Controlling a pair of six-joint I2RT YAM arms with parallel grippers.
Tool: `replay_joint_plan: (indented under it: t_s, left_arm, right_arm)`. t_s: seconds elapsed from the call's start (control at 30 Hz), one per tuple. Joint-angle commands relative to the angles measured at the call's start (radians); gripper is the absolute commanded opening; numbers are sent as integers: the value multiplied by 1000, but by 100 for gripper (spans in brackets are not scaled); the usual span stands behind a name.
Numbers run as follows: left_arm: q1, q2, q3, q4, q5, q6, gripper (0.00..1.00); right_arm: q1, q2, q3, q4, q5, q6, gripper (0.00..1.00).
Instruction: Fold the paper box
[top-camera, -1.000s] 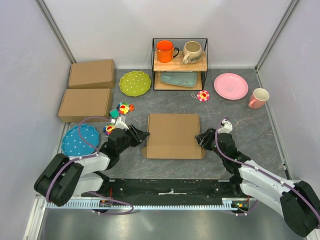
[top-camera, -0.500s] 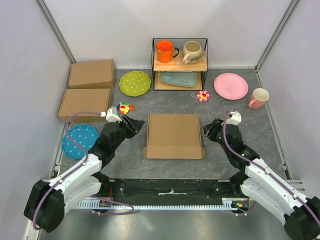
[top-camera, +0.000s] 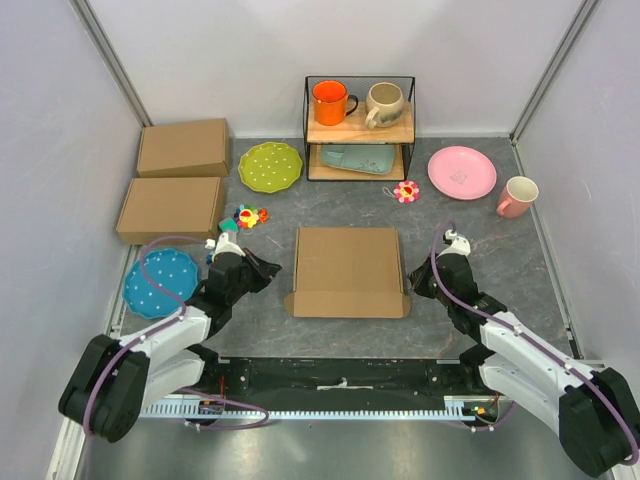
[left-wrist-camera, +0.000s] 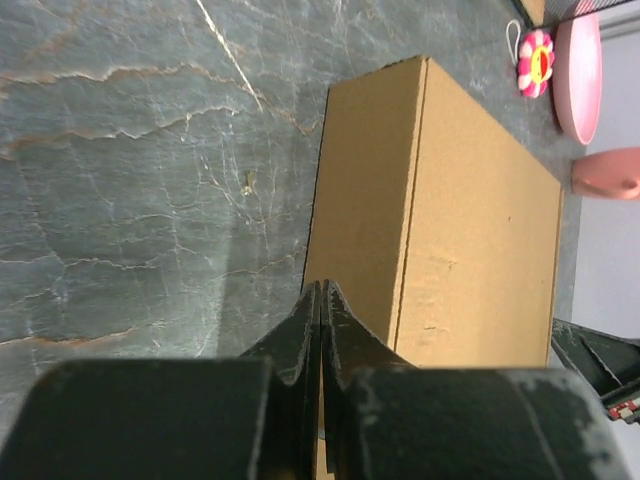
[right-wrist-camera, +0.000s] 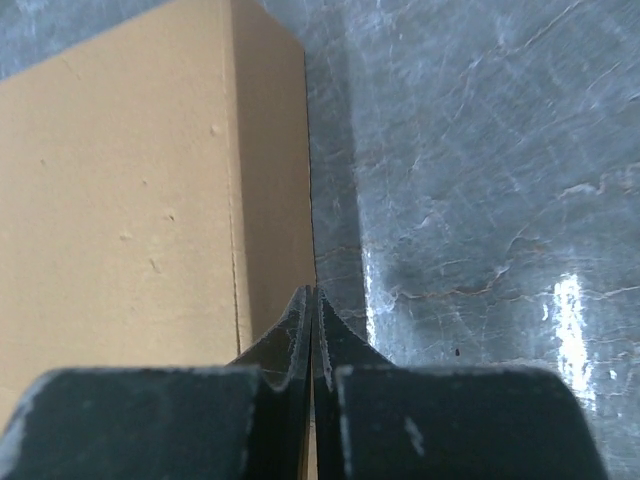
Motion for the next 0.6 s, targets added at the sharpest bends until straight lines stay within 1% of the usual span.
replay_joint_plan:
  t_s: [0.0, 0.2, 0.57]
  left_arm:
    - [4, 71, 20, 129, 91, -14, 2]
    - [3, 96, 4, 172, 114, -21, 2]
    - [-3, 137, 0, 175, 139, -24, 2]
  right_arm:
    - [-3, 24, -36, 119, -73, 27, 0]
    - [0, 36, -62, 158, -120, 39, 0]
    - [0, 15, -93, 174, -133, 56, 0]
